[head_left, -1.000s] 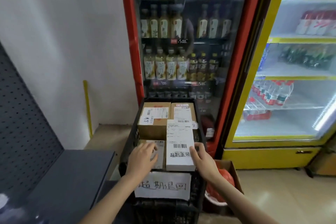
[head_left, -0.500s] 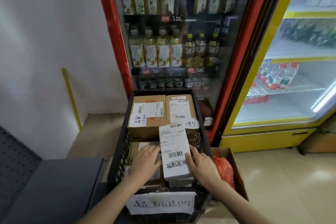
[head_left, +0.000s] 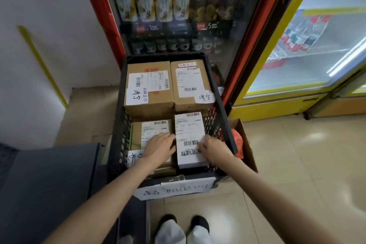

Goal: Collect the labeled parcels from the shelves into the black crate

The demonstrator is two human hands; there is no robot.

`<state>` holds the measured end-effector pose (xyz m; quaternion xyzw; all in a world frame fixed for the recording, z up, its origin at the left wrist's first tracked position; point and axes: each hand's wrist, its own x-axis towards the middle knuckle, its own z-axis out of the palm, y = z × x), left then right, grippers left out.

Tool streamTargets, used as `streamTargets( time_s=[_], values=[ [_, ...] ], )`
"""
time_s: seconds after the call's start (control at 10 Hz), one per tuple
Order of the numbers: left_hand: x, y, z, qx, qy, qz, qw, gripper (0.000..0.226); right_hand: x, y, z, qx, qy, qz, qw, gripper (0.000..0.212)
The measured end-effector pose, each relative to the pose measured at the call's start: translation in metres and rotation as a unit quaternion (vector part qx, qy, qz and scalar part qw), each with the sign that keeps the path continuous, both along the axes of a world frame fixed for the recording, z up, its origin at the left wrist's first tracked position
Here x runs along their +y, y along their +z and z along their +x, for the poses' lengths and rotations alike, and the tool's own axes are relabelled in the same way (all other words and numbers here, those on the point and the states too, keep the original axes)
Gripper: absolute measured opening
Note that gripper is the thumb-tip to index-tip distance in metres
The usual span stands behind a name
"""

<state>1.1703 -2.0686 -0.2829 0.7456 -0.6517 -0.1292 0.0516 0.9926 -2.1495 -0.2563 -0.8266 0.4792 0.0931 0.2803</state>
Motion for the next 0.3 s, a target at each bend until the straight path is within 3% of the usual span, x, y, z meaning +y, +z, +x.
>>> streamTargets(
  time_s=[0.3],
  values=[
    [-0.0067,-0.0031,0.0136,-0.008,0.015,0.000,1.000,0.043,-0.0077,-0.0092,0.0081,0.011,-0.020,-0.008,1.000,0.035]
  ],
)
